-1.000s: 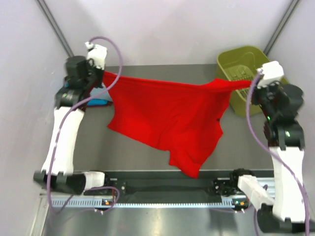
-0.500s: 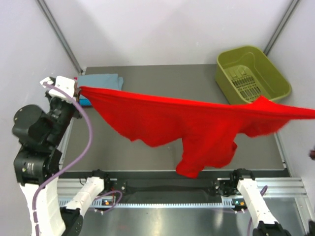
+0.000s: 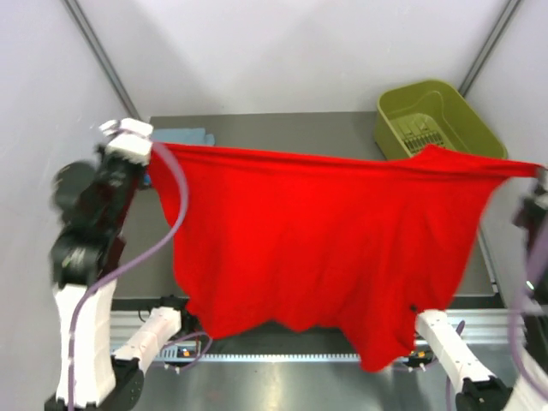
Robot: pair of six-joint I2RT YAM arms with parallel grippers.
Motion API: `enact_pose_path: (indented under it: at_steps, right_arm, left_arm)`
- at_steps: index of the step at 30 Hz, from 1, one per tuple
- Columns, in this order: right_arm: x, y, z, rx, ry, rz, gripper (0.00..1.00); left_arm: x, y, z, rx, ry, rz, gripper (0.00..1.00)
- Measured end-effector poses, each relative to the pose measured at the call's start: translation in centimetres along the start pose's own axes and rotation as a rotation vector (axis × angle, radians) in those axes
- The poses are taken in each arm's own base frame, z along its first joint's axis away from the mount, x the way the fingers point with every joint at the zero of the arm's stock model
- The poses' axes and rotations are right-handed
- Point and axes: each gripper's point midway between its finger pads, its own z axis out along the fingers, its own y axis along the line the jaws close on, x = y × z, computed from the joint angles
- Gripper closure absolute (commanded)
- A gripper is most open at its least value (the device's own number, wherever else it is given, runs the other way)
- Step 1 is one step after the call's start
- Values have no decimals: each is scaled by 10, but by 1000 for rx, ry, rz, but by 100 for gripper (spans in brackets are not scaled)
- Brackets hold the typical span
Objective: Fold and stack the t-shirts
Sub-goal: Flatten the tshirt out
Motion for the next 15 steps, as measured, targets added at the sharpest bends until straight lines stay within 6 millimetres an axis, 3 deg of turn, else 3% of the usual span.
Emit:
enact_pose_path:
  at_steps: [4,8,11,15]
  right_arm:
    - [80,57,48,-114,209,-109,100]
    - [148,102,76,-198,346,-180,100]
    - [190,133,95,-259,416,-206,100]
    - [242,182,131,-355,508,-232,100]
  left_arm:
    - [110,-49,57,110,275,73,100]
    - [219,-99,77,256,546,135,100]
    - [265,-119,90,316,643,170,100]
    - [303,-133,124,342,700,196,100]
